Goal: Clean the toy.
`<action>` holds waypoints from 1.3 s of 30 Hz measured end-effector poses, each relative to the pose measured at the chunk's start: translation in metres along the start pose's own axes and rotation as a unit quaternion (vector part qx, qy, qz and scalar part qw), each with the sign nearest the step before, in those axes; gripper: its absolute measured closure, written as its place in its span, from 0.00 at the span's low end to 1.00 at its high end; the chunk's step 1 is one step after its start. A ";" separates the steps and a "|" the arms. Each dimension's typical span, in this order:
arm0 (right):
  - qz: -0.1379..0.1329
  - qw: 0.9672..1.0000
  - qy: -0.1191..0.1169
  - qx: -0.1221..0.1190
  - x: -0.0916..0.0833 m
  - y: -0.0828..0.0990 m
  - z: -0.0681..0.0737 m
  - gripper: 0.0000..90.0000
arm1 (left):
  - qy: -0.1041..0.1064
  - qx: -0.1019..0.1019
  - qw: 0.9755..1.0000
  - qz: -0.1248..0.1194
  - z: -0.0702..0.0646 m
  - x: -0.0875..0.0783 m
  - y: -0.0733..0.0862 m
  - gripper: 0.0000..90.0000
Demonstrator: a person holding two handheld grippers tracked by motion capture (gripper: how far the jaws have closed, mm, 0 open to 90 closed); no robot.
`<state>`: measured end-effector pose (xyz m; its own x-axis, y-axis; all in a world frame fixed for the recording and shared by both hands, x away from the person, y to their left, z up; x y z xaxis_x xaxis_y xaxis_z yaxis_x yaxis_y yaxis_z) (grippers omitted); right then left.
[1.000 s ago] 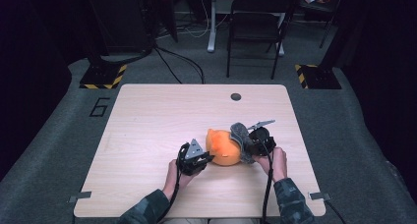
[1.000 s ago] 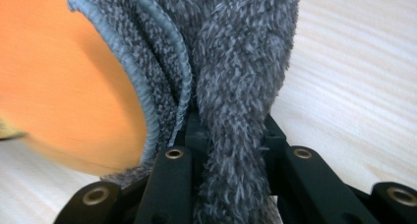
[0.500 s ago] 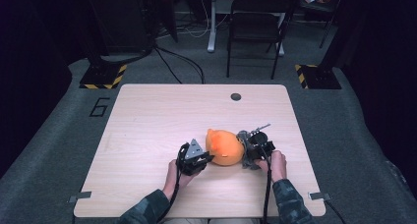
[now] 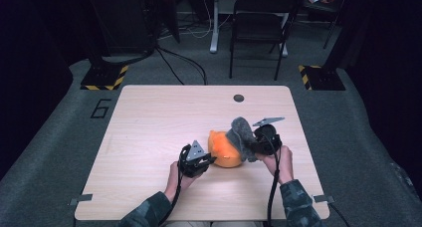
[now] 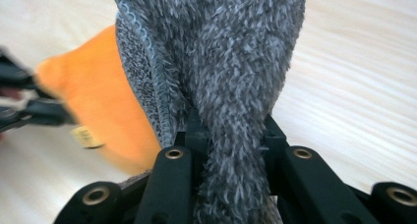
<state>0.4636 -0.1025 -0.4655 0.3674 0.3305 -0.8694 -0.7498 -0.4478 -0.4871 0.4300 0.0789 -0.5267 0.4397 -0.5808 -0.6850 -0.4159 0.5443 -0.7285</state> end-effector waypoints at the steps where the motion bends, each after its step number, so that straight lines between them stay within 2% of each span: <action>1: 0.011 1.000 0.002 -0.014 0.005 0.001 0.003 0.82 | 0.001 0.000 1.000 0.001 0.000 0.000 0.000 0.88; 3: 0.029 0.999 0.008 -0.020 0.018 0.004 0.006 0.82 | 0.003 0.000 1.000 0.002 0.000 0.000 0.001 0.87; 6: 0.021 1.000 -0.002 -0.007 0.024 0.004 0.002 0.82 | 0.002 0.003 1.000 0.005 0.001 -0.001 0.001 0.81; 10: 0.013 1.000 0.014 -0.007 0.027 0.005 -0.003 0.82 | -0.007 0.011 1.000 0.017 0.001 0.001 0.003 0.68; 13: 0.009 1.000 0.009 -0.001 0.028 0.004 -0.003 0.82 | -0.029 0.016 0.999 0.019 0.002 0.002 0.002 0.56; 14: 0.007 1.000 0.010 -0.005 0.028 0.004 -0.004 0.82 | -0.037 0.018 0.999 0.020 0.002 0.003 0.002 0.53; 17: 0.009 1.000 0.009 -0.008 0.029 0.005 -0.003 0.82 | -0.048 0.031 0.998 0.018 0.001 0.007 0.001 0.50; 19: 0.009 1.000 0.006 -0.010 0.030 0.004 -0.002 0.82 | -0.055 0.041 0.997 0.020 0.000 0.010 0.003 0.54; 21: 0.010 1.000 0.004 -0.010 0.030 0.004 0.000 0.82 | -0.061 0.046 0.997 0.014 0.000 0.012 0.003 0.64; 23: 0.006 1.000 0.010 -0.010 0.031 0.004 0.000 0.82 | -0.064 0.043 0.997 0.008 -0.001 0.013 0.003 0.77; 27: 0.011 1.000 0.010 -0.009 0.027 0.004 -0.001 0.82 | -0.063 0.036 0.997 0.000 -0.002 0.011 0.000 0.88; 30: 0.002 1.000 0.012 -0.003 0.020 0.002 -0.002 0.82 | -0.051 0.029 0.998 0.000 -0.003 0.007 -0.002 0.90; 31: -0.002 1.000 0.015 -0.005 0.018 0.001 -0.002 0.82 | -0.042 0.020 0.999 -0.001 -0.003 0.006 -0.003 0.91; 33: -0.010 1.000 0.014 -0.010 0.012 -0.001 0.000 0.82 | -0.031 0.009 0.999 0.001 -0.002 0.002 -0.005 0.91; 35: -0.023 1.000 0.007 -0.004 0.005 -0.005 0.004 0.82 | -0.025 0.004 1.000 -0.003 -0.003 -0.002 -0.007 0.91; 39: -0.045 0.999 -0.014 -0.026 -0.009 -0.011 0.018 0.82 | -0.013 0.000 1.000 -0.007 -0.005 -0.010 -0.012 0.91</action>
<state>0.4586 -0.0851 -0.4510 0.4161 0.3931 -0.8200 -0.6843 -0.4585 -0.5671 0.4262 0.0752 -0.5110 0.4665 -0.5729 -0.6739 -0.4091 0.5357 -0.7386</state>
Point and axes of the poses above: each handheld gripper's, and its own axes: x roughly forward along the jaws, y roughly out of its underside, z roughly to its left, the point moved 7 cm from there along x, roughly forward along the jaws, and after that the axes turned 12 degrees about z, right-handed, at the moved point
